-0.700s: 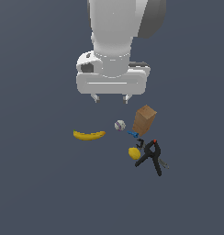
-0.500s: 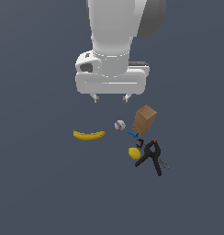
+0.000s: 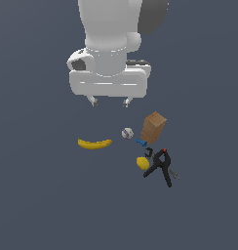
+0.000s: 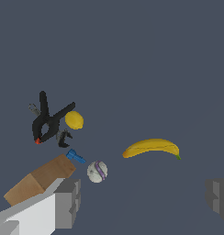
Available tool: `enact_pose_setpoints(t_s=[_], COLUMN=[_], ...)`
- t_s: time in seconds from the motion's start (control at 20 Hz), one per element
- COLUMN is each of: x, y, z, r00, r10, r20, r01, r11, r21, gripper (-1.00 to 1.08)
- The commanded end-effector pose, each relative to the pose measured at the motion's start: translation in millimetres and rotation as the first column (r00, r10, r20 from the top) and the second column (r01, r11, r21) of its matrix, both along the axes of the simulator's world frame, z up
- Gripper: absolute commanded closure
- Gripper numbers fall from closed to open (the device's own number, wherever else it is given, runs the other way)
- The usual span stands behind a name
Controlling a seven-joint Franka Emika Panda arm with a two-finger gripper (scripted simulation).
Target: Pick up a designated object from a clutter of objects.
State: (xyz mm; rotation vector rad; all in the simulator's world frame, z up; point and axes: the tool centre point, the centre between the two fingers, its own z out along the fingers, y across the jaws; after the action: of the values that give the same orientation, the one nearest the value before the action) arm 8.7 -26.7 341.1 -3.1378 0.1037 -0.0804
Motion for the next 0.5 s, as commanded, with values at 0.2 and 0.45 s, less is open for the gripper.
enact_pose_setpoints(t_s=[0.2, 0.45], x=[-3.2, -12.9], y=[22.5, 62.7], z=[-15.9, -44.9], r00=[0.997, 0.979], r10=[0.071, 0.203], r20=[-0.006, -0.016], r01=[-0.071, -0.203], r11=[0.997, 0.979], r21=[-0.002, -0.006], gripper=[-0.92, -0.92])
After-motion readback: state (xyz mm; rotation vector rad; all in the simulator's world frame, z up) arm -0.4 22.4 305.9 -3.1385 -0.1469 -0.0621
